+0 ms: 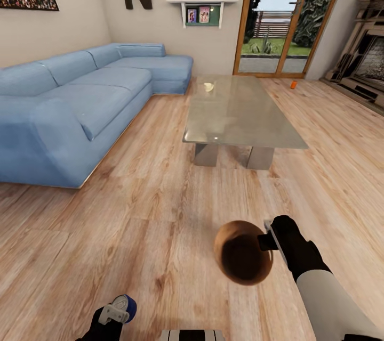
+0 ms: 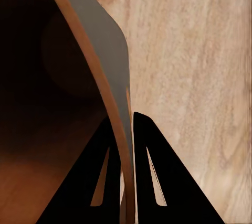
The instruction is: Put the three can of soda from the living room inside the tash can in the kitchen.
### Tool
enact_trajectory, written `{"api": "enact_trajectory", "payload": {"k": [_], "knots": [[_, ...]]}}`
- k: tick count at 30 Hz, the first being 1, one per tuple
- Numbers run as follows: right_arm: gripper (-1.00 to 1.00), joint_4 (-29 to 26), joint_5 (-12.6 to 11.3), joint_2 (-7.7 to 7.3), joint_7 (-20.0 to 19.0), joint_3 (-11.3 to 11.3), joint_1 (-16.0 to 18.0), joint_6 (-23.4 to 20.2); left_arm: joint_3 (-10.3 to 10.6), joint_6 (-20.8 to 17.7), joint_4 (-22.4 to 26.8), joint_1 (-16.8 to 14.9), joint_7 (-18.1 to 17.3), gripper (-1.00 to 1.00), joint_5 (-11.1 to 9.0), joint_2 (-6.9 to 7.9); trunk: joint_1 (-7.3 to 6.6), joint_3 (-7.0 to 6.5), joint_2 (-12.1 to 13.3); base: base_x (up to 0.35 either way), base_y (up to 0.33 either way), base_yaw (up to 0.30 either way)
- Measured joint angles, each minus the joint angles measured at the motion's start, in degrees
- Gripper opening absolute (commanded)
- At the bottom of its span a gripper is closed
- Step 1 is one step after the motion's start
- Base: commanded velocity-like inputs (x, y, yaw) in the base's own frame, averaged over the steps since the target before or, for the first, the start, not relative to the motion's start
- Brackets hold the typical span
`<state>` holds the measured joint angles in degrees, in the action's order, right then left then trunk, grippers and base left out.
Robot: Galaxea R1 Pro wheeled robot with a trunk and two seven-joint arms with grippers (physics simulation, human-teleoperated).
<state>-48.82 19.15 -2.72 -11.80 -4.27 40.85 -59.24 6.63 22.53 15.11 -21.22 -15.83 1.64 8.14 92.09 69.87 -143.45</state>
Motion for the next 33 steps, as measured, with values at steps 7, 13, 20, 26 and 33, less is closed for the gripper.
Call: {"api": "enact_trajectory", "payload": {"k": [7, 13, 20, 26, 33], "knots": [[-1.0, -0.87, 1.93, -0.28, -0.19, 1.06, -0.8, -0.71, -1.11, 0.92, 1.02, 0.53, 0.82, -1.0, -0.07, -0.3, -0.08, -0.66, 0.04, 0.0, 0.0, 0.0], [-1.0, -1.85, 4.2, -0.34, -1.01, 14.23, -0.95, -0.67, -1.48, 1.87, 3.32, 0.61, 0.94, -1.0, -0.02, -0.4, -0.24, -1.99, 0.11, 0.0, 0.0, 0.0], [-1.0, -1.93, -12.44, -0.41, -1.25, 15.1, -0.95, -0.75, -1.54, 1.9, 3.42, 0.6, 0.95, -1.0, -0.02, -0.4, -0.42, -3.54, 0.21, 0.0, 0.0, 0.0], [-1.0, -1.88, -10.04, -0.45, -1.06, 15.12, -0.97, -0.76, -1.53, 1.89, 3.44, 0.62, 0.95, -1.0, -0.02, -0.39, -1.72, -4.62, 2.6, 0.0, 0.0, 0.0], [-1.0, -1.89, -6.47, -0.48, -0.9, 15.1, -0.96, -0.52, -1.55, 1.89, 3.45, 0.63, 0.95, -1.0, -0.02, -0.32, -3.26, -5.88, 5.41, 0.0, 0.0, 0.0]]}}
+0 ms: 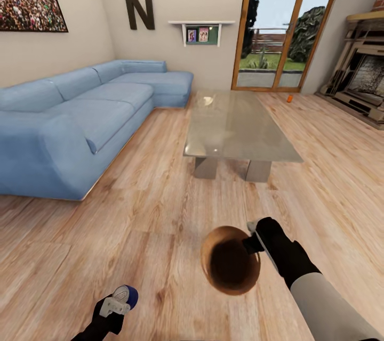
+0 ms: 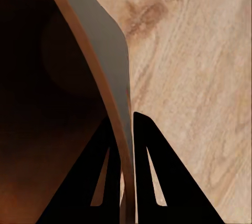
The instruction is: Put the three can of soda from the living room inside the tash can in the kitchen.
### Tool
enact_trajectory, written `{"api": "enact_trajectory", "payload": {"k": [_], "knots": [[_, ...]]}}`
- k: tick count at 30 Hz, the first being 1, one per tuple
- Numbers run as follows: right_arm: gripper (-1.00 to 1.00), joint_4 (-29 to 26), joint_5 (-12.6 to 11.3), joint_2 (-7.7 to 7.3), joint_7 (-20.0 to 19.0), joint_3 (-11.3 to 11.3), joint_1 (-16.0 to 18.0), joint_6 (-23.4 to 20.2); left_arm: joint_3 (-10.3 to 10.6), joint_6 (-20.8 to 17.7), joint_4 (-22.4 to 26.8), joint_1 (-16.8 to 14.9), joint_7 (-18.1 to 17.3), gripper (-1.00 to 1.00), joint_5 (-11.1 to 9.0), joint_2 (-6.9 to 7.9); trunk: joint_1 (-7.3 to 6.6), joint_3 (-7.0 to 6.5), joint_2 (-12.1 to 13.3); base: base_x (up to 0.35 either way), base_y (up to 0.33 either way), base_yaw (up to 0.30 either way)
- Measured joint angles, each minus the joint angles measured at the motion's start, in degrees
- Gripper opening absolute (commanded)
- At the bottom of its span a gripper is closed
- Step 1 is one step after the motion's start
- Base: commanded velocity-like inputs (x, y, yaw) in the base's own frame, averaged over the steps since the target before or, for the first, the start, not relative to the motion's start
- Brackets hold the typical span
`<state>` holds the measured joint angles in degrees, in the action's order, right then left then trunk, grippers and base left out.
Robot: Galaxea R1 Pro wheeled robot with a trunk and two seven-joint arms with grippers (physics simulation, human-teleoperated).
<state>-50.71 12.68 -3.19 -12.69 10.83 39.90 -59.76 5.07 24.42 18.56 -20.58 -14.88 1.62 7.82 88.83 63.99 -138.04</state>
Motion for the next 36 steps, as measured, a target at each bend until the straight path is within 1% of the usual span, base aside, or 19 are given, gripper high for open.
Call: {"api": "enact_trajectory", "payload": {"k": [3, 4, 8, 13, 15, 17, 19, 20, 22, 23, 25, 27, 29, 31, 32, 33, 34, 35, 36], "knots": [[-1.0, 0.0, -4.14, -0.01, -0.19, 0.06, -0.01, -0.24, 0.01, 0.01, -0.01, -0.04, 0.0, -1.0, 0.0, -0.06, -0.66, -0.54, 1.2, 0.0, 0.0, 0.0], [-1.0, -0.01, -4.44, -0.02, -0.21, 0.08, -0.01, -0.24, 0.01, 0.01, -0.02, -0.05, 0.0, -1.0, 0.0, -0.05, -0.88, -0.72, 1.6, 0.0, 0.0, 0.0], [-1.0, 0.0, -0.93, -0.07, -0.09, 0.09, 0.0, -0.07, 0.0, 0.0, 0.0, -0.05, 0.0, -1.0, 0.0, -0.01, -1.76, -1.44, 3.21, 0.0, 0.0, 0.0], [-1.0, 0.01, -3.57, -0.06, -0.24, 0.04, -0.01, -0.23, 0.03, 0.01, -0.01, -0.04, 0.0, -1.0, 0.0, 0.0, -2.86, -2.33, 5.21, 0.0, 0.0, 0.0], [-1.0, 0.03, -2.6, -0.07, -0.42, 0.03, -0.01, -0.18, 0.03, -0.27, 0.32, -0.05, 0.0, -1.0, -0.02, 0.04, -3.3, -2.69, 6.02, 0.0, 0.0, 0.0], [-1.0, 0.02, -1.14, -0.1, -1.7, 0.02, -0.01, -0.05, -0.05, -2.1, 2.65, -0.03, -0.09, -1.0, -0.15, 0.22, -3.74, -3.06, 6.82, 0.0, 0.0, 0.0], [-1.0, 0.03, -1.95, -0.16, -3.33, 0.02, -0.01, -0.11, -0.03, -3.7, 5.23, -0.02, -0.26, -1.0, -0.2, 0.28, -4.17, -3.41, 7.62, 0.0, 0.0, 0.0], [-1.0, 0.03, -2.69, -0.26, -4.41, 0.03, -0.02, -0.18, 0.04, -6.67, 9.85, -0.01, -0.75, -1.0, -0.24, 0.35, -4.39, -3.59, 8.02, 0.0, 0.0, 0.0], [-1.0, 0.02, -3.69, -0.37, -5.61, 0.04, -0.01, -0.23, 0.02, -9.98, 15.74, 0.0, -1.19, -1.0, -0.38, 0.39, -4.83, -3.95, 8.82, 0.0, 0.0, 0.0], [-1.0, 0.01, -3.18, -0.44, -6.26, 0.03, 0.0, -0.22, 0.01, -12.73, 20.12, 0.06, -1.41, -1.0, -0.46, 0.41, -5.06, -4.14, 9.22, 0.0, 0.0, 0.0], [-1.0, 0.05, -2.12, -0.48, -6.58, -0.02, 0.04, -0.08, -0.04, -14.98, 23.11, 0.13, -1.57, -1.0, -0.44, 0.43, -5.49, -4.49, 10.03, 0.0, 0.0, 0.0], [-1.0, 0.08, -1.33, -0.53, -7.44, -0.05, 0.07, 0.03, -0.08, -17.95, 25.52, 0.12, -2.02, -1.0, -1.9, 0.45, -5.93, -4.85, 10.83, 0.0, 0.0, 0.0], [-1.0, 0.1, -1.55, -0.73, -9.76, -0.01, 0.14, 0.0, -0.07, -21.42, 27.79, 0.1, -3.38, -1.0, -4.93, 0.73, -6.37, -5.21, 11.63, 0.0, 0.0, 0.0], [-1.0, 0.13, -3.66, -1.85, -12.66, 0.03, 0.29, -0.23, -0.13, -26.13, 31.23, 0.07, -5.64, -1.0, -6.89, 2.37, -6.81, -5.57, 12.43, 0.0, 0.0, 0.0], [-1.0, 0.14, -3.8, -2.62, -14.26, 0.01, 0.36, -0.23, -0.23, -29.17, 33.63, 0.04, -6.87, -1.0, -7.45, 3.48, -7.03, -5.75, 12.83, 0.0, 0.0, 0.0], [-1.0, 0.14, -2.98, -3.02, -15.13, 0.01, 0.41, -0.18, -0.39, -30.95, 35.12, 0.04, -7.55, -1.0, -7.67, 3.97, -7.25, -5.93, 13.23, 0.0, 0.0, 0.0], [-1.0, 0.21, -1.53, -3.7, -16.87, 0.03, 0.48, 0.06, -1.17, -34.68, 38.31, 0.02, -8.98, -1.0, -8.32, 4.67, -7.47, -6.11, 13.63, 0.0, 0.0, 0.0], [-1.0, 0.31, -0.4, -4.27, -18.49, 0.0, 0.59, 0.32, -2.35, -38.88, 41.83, -0.02, -10.81, -1.0, -8.82, 5.15, -7.69, -6.29, 14.03, 0.0, 0.0, 0.0], [-1.0, 0.99, -0.23, -4.66, -19.78, 0.02, 1.19, 0.4, -3.77, -44.59, 45.97, -0.57, -13.54, -1.0, -8.95, 5.67, -7.91, -6.47, 14.44, 0.0, 0.0, 0.0]]}}
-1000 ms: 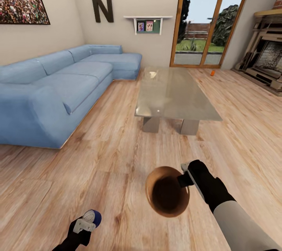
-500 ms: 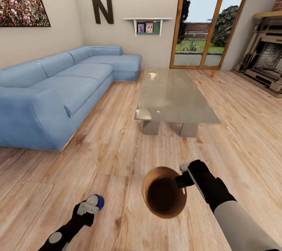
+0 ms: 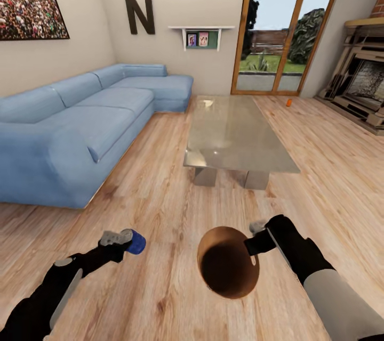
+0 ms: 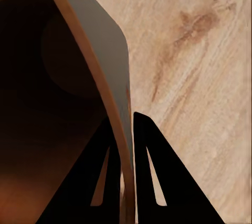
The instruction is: Put the three can of soda from the living room inside the tash can in the kitchen.
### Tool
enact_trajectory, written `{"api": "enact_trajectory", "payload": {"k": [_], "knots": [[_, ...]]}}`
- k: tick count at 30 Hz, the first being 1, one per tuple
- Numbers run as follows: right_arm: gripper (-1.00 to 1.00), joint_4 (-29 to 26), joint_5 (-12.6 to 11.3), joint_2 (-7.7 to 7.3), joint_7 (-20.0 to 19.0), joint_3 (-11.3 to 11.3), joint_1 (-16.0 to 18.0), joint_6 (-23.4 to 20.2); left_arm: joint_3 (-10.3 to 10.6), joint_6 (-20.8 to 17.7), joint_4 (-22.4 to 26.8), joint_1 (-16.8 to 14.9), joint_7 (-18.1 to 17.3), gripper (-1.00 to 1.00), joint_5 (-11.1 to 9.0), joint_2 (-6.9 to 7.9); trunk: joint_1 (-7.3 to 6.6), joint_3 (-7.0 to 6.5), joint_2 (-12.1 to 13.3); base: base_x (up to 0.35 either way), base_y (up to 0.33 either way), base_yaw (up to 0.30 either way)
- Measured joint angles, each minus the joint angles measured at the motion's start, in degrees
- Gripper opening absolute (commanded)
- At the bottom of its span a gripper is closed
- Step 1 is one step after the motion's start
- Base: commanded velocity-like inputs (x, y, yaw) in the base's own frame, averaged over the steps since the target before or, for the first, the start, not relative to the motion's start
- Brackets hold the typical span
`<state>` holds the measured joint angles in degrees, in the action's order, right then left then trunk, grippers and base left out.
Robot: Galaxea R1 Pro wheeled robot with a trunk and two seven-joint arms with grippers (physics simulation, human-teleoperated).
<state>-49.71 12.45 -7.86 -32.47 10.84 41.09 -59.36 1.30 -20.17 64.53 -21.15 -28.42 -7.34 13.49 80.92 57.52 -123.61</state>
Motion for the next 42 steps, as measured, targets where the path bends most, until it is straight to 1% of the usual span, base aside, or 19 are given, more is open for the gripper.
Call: {"api": "enact_trajectory", "payload": {"k": [2, 3, 5, 6, 7, 10, 11, 12, 13, 15, 18, 19, 20, 23, 29, 33, 37, 38, 42], "knots": [[-1.0, 1.98, -1.7, -0.38, -1.55, 0.05, 1.47, -0.36, -1.62, -9.31, 7.05, -2.24, -4.15, -1.0, -0.37, 1.42, -0.44, -0.37, 0.8, 0.0, 0.0, 0.0], [-1.0, 2.65, -2.43, -0.43, -1.79, 0.05, 1.95, -0.52, -1.86, -11.68, 8.65, -3.28, -4.96, -1.0, -0.46, 1.93, -0.66, -0.55, 1.2, 0.0, 0.0, 0.0], [-1.0, 5.15, -2.05, -0.55, -2.11, 0.06, 3.59, -0.41, -2.32, -18.62, 12.53, -6.71, -6.63, -1.0, -0.68, 3.29, -1.1, -0.91, 2.0, 0.0, 0.0, 0.0], [-1.0, 7.34, -1.42, -0.6, -2.17, 0.11, 4.77, -0.34, -2.5, -22.79, 14.4, -9.06, -7.56, -1.0, -0.07, 4.09, -1.32, -1.08, 2.41, 0.0, 0.0, 0.0], [-1.0, 9.93, -0.8, -0.64, -2.15, 0.14, 6.08, -0.2, -2.56, -26.96, 15.86, -12.49, -8.95, -1.0, -0.82, 4.65, -1.54, -1.26, 2.81, 0.0, 0.0, 0.0], [-1.0, 16.95, -0.35, -0.52, -2.07, 0.29, 9.52, -0.14, -2.32, -35.08, 17.56, -19.76, -14.75, -1.0, -1.09, 5.33, -2.2, -1.8, 4.01, 0.0, 0.0, 0.0], [-1.0, 18.18, -0.56, -0.44, -2.01, 0.32, 10.09, -0.19, -2.25, -36.32, 17.71, -21.07, -16.07, -1.0, -0.62, 5.38, -2.42, -1.97, 4.41, 0.0, 0.0, 0.0], [-1.0, 20.55, -0.84, -0.19, -1.95, 0.38, 11.29, -0.25, -2.09, -38.9, 17.97, -24.65, -19.5, -1.0, -0.05, 5.4, -2.63, -2.15, 4.82, 0.0, 0.0, 0.0], [-1.0, 21.52, -1.0, -0.05, -1.88, 0.5, 11.81, -0.31, -1.89, -39.83, 18.05, -28.6, -21.56, -1.0, -1.05, 5.33, -2.86, -2.34, 5.21, 0.0, 0.0, 0.0], [-1.0, 22.32, -0.93, 0.18, -1.83, 0.63, 12.24, -0.27, -0.46, -39.83, 17.92, -32.16, -24.39, -1.0, -0.34, 5.22, -3.3, -2.7, 6.02, 0.0, 0.0, 0.0], [-1.0, 22.95, -0.45, 1.0, -1.64, 0.92, 12.56, -0.16, 6.73, -39.83, 17.74, -37.8, -29.0, -1.0, -0.77, 4.86, -3.95, -3.23, 7.22, 0.0, 0.0, 0.0], [-1.0, 23.0, -0.65, 1.26, -1.62, 0.99, 12.59, -0.22, 7.84, -39.83, 17.69, -38.41, -29.63, -1.0, -0.53, 4.69, -4.17, -3.41, 7.62, 0.0, 0.0, 0.0], [-1.0, 23.09, 0.6, 2.6, -1.22, 1.56, 12.64, 0.1, 11.03, -39.83, 17.42, -39.67, -31.76, -1.0, -1.4, 3.45, -4.39, -3.58, 8.02, 0.0, 0.0, 0.0], [-1.0, 23.12, -1.06, 4.55, 0.13, 1.72, 12.97, -0.48, 14.87, -39.83, 15.64, -40.34, -33.13, -1.0, -0.94, 1.41, -5.05, -4.13, 9.22, 0.0, 0.0, 0.0], [-1.0, 23.13, 0.84, 6.52, 1.43, 2.0, 14.8, -0.16, 21.43, -39.83, 9.1, -41.5, -33.82, -1.0, -0.83, -4.91, -5.27, -4.31, 9.64, 0.0, 0.0, 0.0], [-1.0, 23.21, -0.16, 6.64, 1.44, 1.93, 15.66, -0.38, 25.55, -39.82, 6.63, -42.65, -33.87, -1.0, -0.66, -5.93, -5.27, -4.31, 9.64, 0.0, 0.0, 0.0], [-1.0, 23.27, 0.85, 6.65, 1.59, 2.02, 16.41, -0.18, 27.33, -39.83, 5.6, -43.01, -33.89, -1.0, -0.7, -6.35, -5.27, -4.31, 9.64, 0.0, 0.0, 0.0], [-1.0, 23.24, 0.93, 6.71, 1.63, 1.96, 16.79, -0.09, 29.12, -39.83, 5.14, -43.08, -33.89, -1.0, -0.83, -6.95, -5.27, -4.31, 9.64, 0.0, 0.0, 0.0], [-1.0, 23.25, -0.17, 6.76, 1.49, 1.93, 17.12, -0.39, 32.91, -39.83, 4.52, -43.16, -33.83, -1.0, -0.5, -8.26, -5.27, -4.31, 9.64, 0.0, 0.0, 0.0]]}}
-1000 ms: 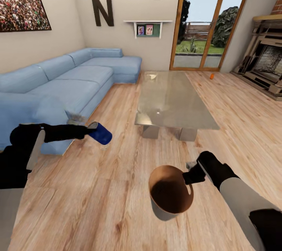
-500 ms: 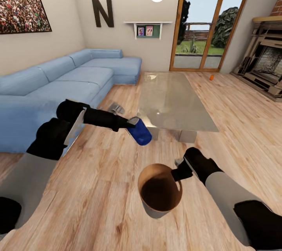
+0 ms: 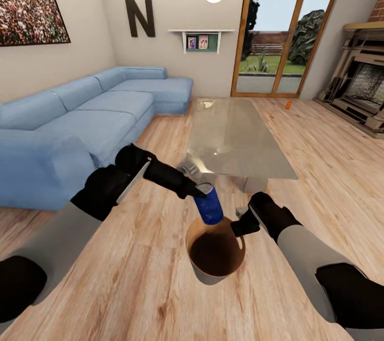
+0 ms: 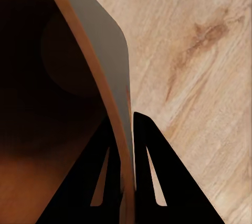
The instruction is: Put the three can of soda from the living room inside the tash can in the kitchen.
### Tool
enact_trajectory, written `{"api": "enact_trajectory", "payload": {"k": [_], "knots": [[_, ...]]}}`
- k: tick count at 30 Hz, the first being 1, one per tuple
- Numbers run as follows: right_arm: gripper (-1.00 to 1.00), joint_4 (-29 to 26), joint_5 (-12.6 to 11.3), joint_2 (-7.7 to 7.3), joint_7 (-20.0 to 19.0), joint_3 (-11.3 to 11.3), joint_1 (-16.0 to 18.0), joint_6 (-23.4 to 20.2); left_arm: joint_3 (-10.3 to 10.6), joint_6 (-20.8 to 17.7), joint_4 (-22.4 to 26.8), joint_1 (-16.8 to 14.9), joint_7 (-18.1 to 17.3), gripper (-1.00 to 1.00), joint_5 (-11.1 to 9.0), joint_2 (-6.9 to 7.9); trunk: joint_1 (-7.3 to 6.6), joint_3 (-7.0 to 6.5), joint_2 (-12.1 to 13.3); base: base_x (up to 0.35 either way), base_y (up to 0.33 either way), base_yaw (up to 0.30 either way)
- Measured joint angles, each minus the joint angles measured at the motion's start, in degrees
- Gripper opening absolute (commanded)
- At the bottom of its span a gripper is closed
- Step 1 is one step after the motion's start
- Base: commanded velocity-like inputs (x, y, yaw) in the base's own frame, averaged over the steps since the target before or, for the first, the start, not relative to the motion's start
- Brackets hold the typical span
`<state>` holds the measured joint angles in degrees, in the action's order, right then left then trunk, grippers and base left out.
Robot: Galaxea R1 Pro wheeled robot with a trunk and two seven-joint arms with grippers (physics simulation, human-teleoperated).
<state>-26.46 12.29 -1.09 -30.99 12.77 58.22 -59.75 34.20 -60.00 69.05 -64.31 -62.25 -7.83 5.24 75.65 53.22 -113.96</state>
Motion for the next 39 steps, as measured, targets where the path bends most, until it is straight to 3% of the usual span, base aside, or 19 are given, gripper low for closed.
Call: {"api": "enact_trajectory", "payload": {"k": [4, 9, 15, 18, 20, 24, 27, 31, 39], "knots": [[-1.0, -0.04, 0.94, 0.07, 0.08, 0.08, 0.18, 0.2, 1.8, 0.0, -2.08, -0.02, 0.27, -1.0, 0.16, -1.23, 0.0, 0.0, 0.0, 0.0, 0.0, 0.0], [-1.0, -0.04, 0.11, 0.23, 0.01, 0.0, 0.74, 0.03, 3.72, 0.04, -4.41, -0.02, 1.29, -1.0, 0.87, -2.55, 0.0, 0.0, 0.0, 0.0, 0.0, 0.0], [-1.0, -0.09, 0.69, 0.3, -0.01, 0.06, 1.27, 0.13, 4.82, 0.01, -8.76, 0.04, 3.13, -1.0, 5.84, -5.29, 0.0, 0.0, 0.0, 0.0, 0.0, 0.0], [-1.0, -0.09, 0.37, 0.44, -0.04, 0.03, 1.52, 0.07, 4.94, 0.01, -10.67, 0.18, 3.29, -1.0, 9.13, -6.71, 0.0, 0.0, 0.0, 0.0, 0.0, 0.0], [-1.0, -0.11, 0.46, 0.56, -0.03, 0.04, 1.63, 0.09, 4.97, 0.02, -11.67, 0.48, 3.35, -1.0, 12.41, -7.88, 0.0, 0.0, 0.0, 0.0, 0.0, 0.0], [-1.0, -0.15, 1.03, 1.41, 0.01, 0.15, 1.85, 0.21, 5.34, 0.0, -13.49, 0.74, 3.47, -1.0, 14.81, -9.81, 0.0, 0.0, 0.0, 0.0, 0.0, 0.0], [-1.0, -0.16, 0.06, 2.04, -0.05, 0.09, 2.18, 0.01, 7.31, 0.0, -14.14, 0.82, 3.52, -1.0, 15.6, -10.49, 0.0, 0.0, 0.0, 0.0, 0.0, 0.0], [-1.0, -0.1, 0.65, 2.63, -0.01, 0.15, 2.81, 0.12, 9.03, 0.0, -14.38, 1.52, 3.54, -1.0, 15.83, -10.72, 0.0, 0.0, 0.0, 0.0, 0.0, 0.0], [-1.0, -0.1, 0.56, 3.08, -0.02, 0.13, 3.26, 0.1, 14.64, 0.02, -14.62, 3.39, 4.06, -1.0, 16.32, -10.23, 0.0, 0.0, 0.0, 0.0, 0.0, 0.0]]}}
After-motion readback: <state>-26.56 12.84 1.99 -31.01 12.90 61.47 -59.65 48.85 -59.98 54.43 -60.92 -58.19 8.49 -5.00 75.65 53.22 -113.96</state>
